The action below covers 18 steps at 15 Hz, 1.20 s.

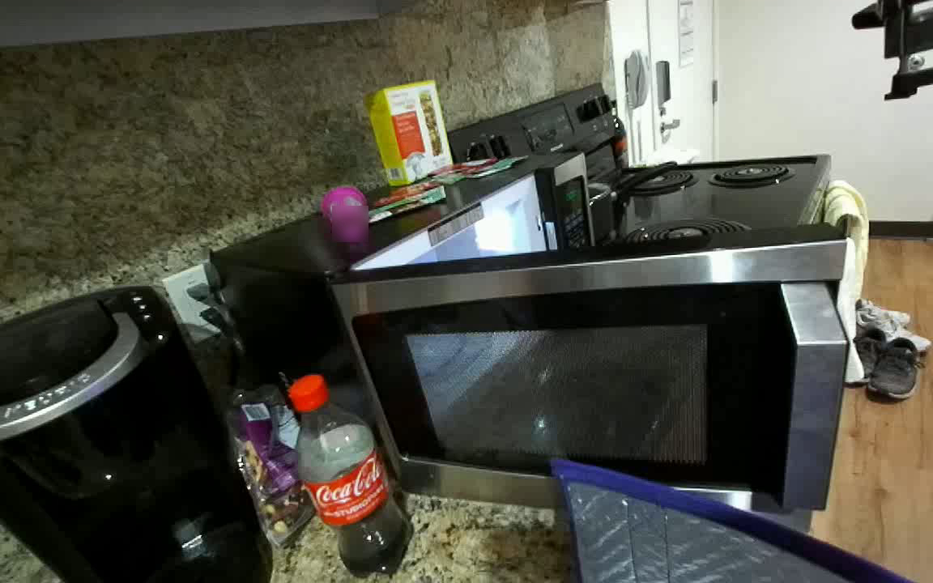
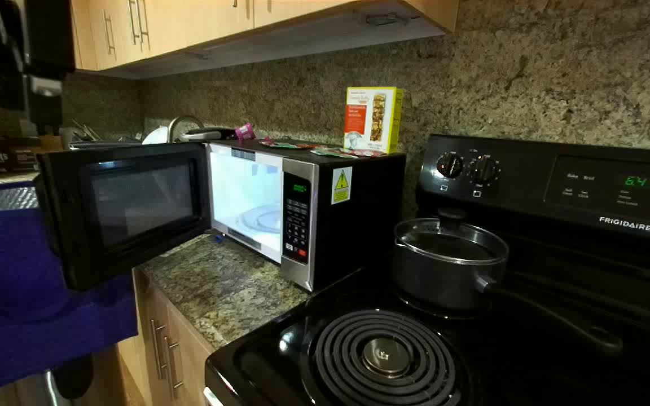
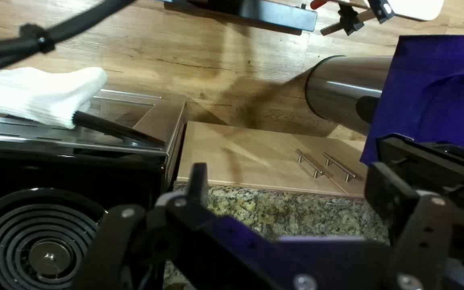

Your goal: Put the bottle inside the blue bag

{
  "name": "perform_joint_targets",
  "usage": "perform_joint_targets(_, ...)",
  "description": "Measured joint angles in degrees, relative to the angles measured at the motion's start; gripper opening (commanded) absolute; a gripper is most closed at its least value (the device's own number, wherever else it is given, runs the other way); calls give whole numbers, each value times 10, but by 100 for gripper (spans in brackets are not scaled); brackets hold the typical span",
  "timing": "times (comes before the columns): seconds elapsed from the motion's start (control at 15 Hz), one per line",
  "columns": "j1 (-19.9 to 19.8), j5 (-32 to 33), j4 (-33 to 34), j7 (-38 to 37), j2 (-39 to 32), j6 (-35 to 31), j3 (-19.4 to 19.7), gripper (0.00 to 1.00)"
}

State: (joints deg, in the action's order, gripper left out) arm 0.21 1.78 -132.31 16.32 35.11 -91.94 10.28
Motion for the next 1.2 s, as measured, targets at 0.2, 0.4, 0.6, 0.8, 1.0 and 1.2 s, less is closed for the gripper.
perform_joint_targets(0.2, 0, 0, 0, 0, 0, 0, 0, 100)
perform_joint_targets(0.4, 5, 0, 12, 2, -10, 0, -8, 100)
perform_joint_targets(0.6, 33, -2, 61, 3, -51, 0, -35, 100)
perform_joint_targets(0.8, 73, -3, 127, 5, -119, 0, -82, 100)
perform_joint_targets(1.0, 109, -2, 204, 10, -207, 2, -134, 100)
perform_joint_targets(1.2, 134, -1, 293, 25, -297, 6, -182, 100)
